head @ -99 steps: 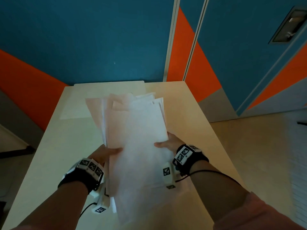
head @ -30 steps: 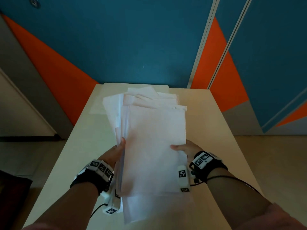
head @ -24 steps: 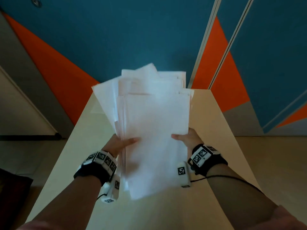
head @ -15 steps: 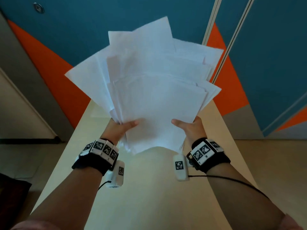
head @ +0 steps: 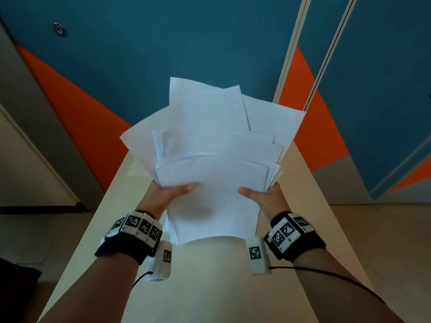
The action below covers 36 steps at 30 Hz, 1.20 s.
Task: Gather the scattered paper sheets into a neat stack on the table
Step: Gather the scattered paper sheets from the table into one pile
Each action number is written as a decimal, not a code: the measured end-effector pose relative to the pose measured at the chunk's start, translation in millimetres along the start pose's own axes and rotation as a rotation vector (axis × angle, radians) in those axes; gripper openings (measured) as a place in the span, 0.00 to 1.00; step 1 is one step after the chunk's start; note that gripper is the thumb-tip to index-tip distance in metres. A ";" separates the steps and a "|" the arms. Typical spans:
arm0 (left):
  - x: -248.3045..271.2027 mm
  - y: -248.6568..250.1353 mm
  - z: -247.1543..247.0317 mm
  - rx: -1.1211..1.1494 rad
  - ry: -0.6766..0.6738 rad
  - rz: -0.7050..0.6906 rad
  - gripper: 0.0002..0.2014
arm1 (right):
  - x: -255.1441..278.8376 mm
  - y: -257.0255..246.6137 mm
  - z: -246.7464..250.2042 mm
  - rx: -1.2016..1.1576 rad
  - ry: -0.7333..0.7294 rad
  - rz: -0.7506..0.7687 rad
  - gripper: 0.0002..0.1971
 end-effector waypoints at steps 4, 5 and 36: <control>2.9 -2.5 3.4 -0.035 -0.043 0.009 0.36 | 8.1 -1.0 3.7 0.008 -0.084 0.004 0.18; 3.0 -3.3 3.4 -0.034 -0.042 0.011 0.36 | 8.8 2.5 4.7 0.009 -0.088 0.003 0.18; 43.8 108.9 2.2 -0.167 0.370 -0.407 0.41 | 11.8 11.5 8.6 -0.019 -0.060 -0.025 0.16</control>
Point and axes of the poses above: each hand's wrist, its own x-axis away from the middle knuckle, its own z-axis out of the back of the hand, y = z × x, the point moved 8 cm from there along -x, towards the middle knuckle, and after that the axes turned 12 degrees about z, right-handed, at the moved point
